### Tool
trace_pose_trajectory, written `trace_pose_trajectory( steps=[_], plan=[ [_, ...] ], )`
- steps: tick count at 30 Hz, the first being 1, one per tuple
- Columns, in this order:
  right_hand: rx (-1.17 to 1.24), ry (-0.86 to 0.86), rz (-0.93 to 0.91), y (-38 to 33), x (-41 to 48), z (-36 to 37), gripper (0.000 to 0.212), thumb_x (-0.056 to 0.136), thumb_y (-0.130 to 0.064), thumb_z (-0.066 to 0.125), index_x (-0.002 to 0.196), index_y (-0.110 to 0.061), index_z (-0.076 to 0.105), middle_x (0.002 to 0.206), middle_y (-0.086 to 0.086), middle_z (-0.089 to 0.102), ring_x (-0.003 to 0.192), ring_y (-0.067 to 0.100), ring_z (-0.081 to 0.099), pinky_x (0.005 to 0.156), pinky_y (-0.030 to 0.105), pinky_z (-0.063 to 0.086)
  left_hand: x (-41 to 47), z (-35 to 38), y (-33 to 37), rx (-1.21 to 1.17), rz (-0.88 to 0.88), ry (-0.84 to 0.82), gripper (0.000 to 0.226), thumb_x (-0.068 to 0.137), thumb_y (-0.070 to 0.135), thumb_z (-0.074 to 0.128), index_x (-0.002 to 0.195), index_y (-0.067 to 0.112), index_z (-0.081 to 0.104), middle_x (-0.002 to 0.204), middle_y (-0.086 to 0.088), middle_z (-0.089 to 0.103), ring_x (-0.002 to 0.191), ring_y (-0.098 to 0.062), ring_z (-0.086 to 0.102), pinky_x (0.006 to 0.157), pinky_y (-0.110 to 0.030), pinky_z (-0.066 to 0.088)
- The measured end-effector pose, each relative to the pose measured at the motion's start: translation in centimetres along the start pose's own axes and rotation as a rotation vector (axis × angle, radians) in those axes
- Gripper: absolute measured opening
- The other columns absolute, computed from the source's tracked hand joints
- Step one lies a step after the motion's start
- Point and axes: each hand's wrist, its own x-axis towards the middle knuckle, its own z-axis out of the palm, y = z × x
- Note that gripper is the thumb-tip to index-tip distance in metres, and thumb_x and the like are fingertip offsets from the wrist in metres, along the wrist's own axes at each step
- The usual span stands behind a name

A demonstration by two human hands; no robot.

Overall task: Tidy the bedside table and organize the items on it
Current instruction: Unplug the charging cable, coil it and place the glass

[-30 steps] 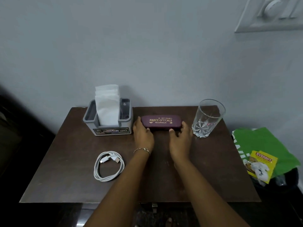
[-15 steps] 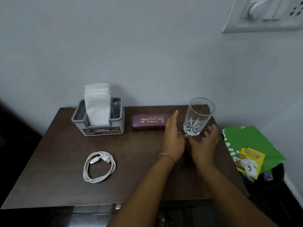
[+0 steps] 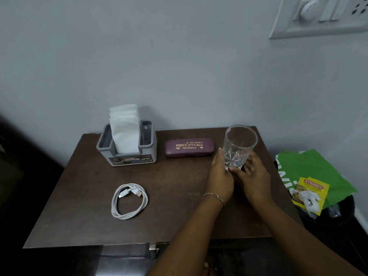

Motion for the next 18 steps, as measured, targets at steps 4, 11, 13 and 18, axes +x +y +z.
trace_pose_trajectory(
  steps=[4,11,13,18],
  plan=[
    [0.052,-0.010,0.021,-0.6,-2.9,1.0,0.058,0.070,0.005,0.073,0.121,-0.016,0.055,0.106,-0.009,0.066,0.096,-0.012,0.061,0.078,0.006,0.048,-1.9,-2.2,-0.6,-0.083,0.030,0.002,0.061,0.069,0.003,0.032,0.124,0.021,0.051,0.127,-0.010,0.054,0.116,-0.017,0.055,0.104,-0.040,0.043],
    [0.121,-0.068,0.061,-1.2,-7.6,4.0,0.063,0.067,0.012,0.072,0.124,-0.009,0.055,0.110,0.001,0.066,0.091,-0.016,0.060,0.076,0.003,0.047,-5.9,-6.8,-2.7,-0.080,-0.018,-0.010,0.068,0.066,0.004,0.035,0.112,0.051,0.050,0.125,-0.006,0.057,0.121,-0.020,0.052,0.106,-0.040,0.039],
    [0.146,-0.069,0.066,-1.3,-8.4,5.0,0.065,0.066,0.014,0.072,0.125,-0.008,0.054,0.111,0.003,0.064,0.089,-0.017,0.060,0.076,0.002,0.046,-6.3,-7.8,-2.6,-0.132,-0.058,0.009,0.060,0.061,0.001,0.035,0.106,0.038,0.053,0.116,-0.001,0.060,0.114,-0.019,0.055,0.104,-0.036,0.041],
    [0.163,-0.071,0.048,-1.7,-9.6,7.0,0.066,0.067,0.017,0.071,0.126,-0.007,0.053,0.114,0.007,0.063,0.101,0.010,0.062,0.079,0.002,0.046,-6.7,-9.4,-1.9,-0.164,-0.165,0.094,0.043,0.068,-0.007,0.045,0.094,0.027,0.052,0.106,-0.007,0.063,0.102,-0.021,0.057,0.093,-0.032,0.045]
  ],
)
